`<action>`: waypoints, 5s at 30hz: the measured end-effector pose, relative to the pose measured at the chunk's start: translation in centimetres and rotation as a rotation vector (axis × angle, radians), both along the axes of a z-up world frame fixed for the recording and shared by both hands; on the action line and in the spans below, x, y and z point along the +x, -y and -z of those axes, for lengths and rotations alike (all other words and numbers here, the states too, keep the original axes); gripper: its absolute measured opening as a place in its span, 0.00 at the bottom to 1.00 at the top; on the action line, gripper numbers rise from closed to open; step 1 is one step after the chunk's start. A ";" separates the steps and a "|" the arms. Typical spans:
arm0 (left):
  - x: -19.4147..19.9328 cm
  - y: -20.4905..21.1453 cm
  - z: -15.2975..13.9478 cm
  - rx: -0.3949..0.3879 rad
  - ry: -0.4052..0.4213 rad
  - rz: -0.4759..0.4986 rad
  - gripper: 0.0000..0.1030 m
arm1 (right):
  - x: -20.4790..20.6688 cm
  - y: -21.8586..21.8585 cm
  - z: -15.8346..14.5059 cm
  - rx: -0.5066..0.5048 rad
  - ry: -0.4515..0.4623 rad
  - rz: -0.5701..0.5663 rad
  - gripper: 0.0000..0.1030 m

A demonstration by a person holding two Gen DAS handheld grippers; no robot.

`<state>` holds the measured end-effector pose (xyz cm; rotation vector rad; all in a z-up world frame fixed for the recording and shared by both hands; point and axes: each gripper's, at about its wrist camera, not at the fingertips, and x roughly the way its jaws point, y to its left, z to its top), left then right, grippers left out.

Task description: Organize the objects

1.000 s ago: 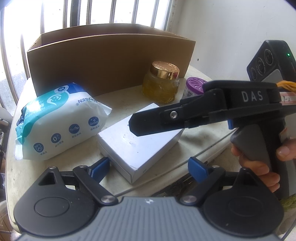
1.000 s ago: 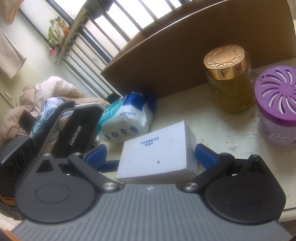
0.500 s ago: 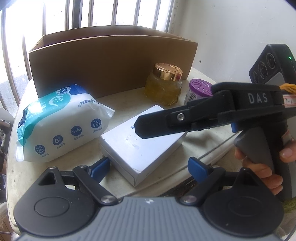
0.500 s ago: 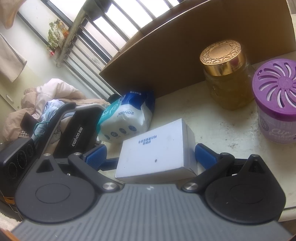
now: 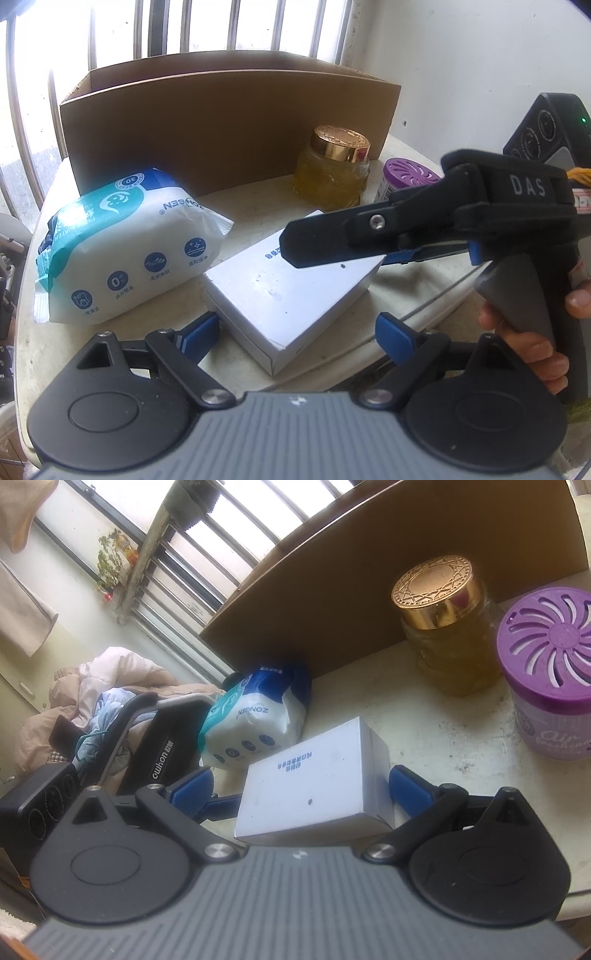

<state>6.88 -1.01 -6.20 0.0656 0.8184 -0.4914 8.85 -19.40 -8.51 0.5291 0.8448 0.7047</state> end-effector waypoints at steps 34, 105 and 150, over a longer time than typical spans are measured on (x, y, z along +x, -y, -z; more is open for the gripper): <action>-0.2 -1.5 0.2 -0.094 0.017 -0.013 0.90 | -0.4 -0.3 0.0 -0.016 0.016 0.005 0.99; -0.4 0.3 -0.2 0.088 0.087 -0.035 0.70 | -2.6 0.5 0.0 -0.118 0.065 0.065 0.60; -1.2 -0.2 -1.8 0.055 0.110 -0.082 0.71 | -4.1 -1.0 -2.1 -0.187 0.166 0.088 0.61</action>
